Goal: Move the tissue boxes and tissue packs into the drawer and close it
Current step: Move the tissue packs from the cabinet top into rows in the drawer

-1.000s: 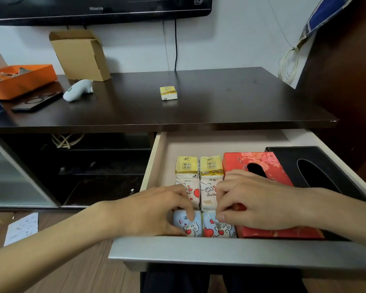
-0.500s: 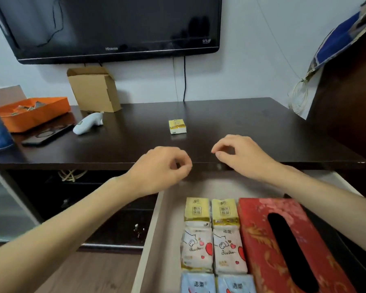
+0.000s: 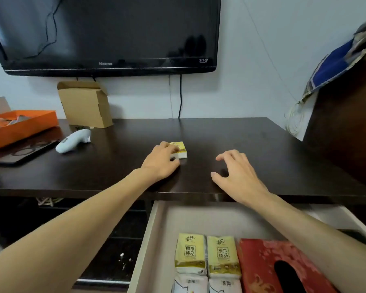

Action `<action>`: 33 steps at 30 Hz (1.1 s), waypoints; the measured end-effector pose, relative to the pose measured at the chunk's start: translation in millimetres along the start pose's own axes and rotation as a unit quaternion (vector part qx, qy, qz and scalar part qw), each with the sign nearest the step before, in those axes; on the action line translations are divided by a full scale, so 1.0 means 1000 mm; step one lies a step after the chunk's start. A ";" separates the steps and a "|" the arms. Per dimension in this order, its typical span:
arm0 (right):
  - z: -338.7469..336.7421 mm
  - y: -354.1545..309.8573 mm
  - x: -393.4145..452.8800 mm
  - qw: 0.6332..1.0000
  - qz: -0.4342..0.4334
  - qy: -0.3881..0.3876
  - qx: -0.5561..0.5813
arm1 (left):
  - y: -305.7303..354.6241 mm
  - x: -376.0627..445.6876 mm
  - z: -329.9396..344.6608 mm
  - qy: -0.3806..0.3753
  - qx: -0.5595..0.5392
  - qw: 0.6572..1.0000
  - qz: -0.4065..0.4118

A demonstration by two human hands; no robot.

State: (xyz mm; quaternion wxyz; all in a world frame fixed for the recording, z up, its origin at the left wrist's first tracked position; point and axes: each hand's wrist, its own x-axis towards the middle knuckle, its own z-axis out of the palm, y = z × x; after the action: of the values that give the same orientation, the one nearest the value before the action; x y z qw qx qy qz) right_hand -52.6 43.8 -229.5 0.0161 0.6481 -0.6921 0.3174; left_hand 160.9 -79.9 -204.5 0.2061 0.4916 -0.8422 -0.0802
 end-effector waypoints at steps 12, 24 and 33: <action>-0.026 -0.006 -0.007 0.967 -0.008 -0.119 0.225 | 0.040 -0.084 -0.006 0.023 -0.201 0.974 0.104; -0.037 -0.031 -0.016 0.979 -0.035 -0.156 0.127 | 0.034 -0.189 -0.060 0.004 -0.311 0.949 0.048; -0.060 -0.049 -0.114 0.975 -0.114 -0.188 -0.019 | 0.029 -0.357 -0.045 -0.003 -0.203 0.976 0.076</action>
State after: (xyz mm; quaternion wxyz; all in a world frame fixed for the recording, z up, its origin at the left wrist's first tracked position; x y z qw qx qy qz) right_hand -13.4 174.2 -210.5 -0.0652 0.7706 -0.6101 0.1726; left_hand 311.0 245.3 -250.0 0.3048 0.3738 -0.8440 -0.2345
